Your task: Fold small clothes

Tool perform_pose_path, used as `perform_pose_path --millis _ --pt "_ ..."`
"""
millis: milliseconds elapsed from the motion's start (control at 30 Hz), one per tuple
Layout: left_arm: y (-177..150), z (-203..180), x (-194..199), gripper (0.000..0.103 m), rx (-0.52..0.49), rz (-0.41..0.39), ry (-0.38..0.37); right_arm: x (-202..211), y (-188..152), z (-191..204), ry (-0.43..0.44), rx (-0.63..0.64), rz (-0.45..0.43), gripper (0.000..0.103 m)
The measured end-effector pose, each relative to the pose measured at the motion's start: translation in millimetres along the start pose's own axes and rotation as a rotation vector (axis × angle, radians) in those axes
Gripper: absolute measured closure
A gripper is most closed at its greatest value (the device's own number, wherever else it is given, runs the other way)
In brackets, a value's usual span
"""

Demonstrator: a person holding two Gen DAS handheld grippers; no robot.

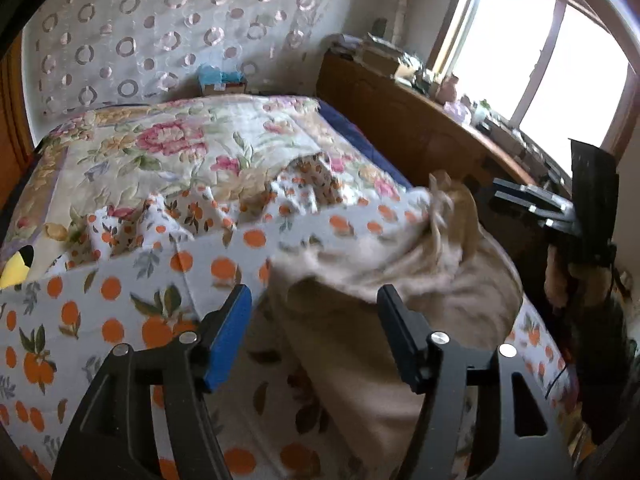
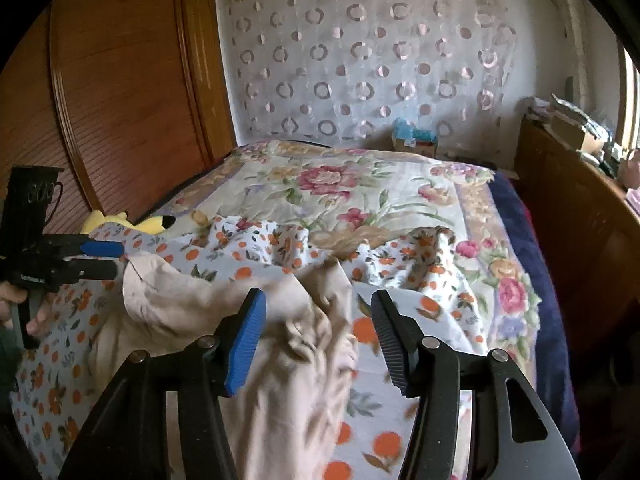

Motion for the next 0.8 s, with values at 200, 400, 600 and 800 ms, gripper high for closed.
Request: perform_pose_path --millis 200,400,600,800 --pt "-21.7 -6.4 -21.9 0.037 -0.071 0.086 0.015 -8.3 -23.9 1.5 0.005 0.034 0.084 0.044" --pt "-10.7 -7.2 -38.2 0.037 -0.075 0.091 0.033 -34.9 -7.2 11.8 0.061 0.037 0.115 0.056" --pt "5.6 0.4 -45.1 0.037 -0.072 0.067 0.052 -56.7 7.6 5.8 0.115 0.075 0.143 0.096" --pt "9.8 15.2 -42.6 0.037 -0.025 0.031 0.087 -44.9 5.7 -35.3 0.024 -0.062 0.026 0.097"
Point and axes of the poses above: each gripper's, at about its wrist camera, not at the fingertips, and x roughly against the way its jaws point, z to its left, y to its top, the point moved 3 cm from there along -x, roughly the way its jaws point, and after that the axes turned 4 degrees about y, right-handed, at the moved point
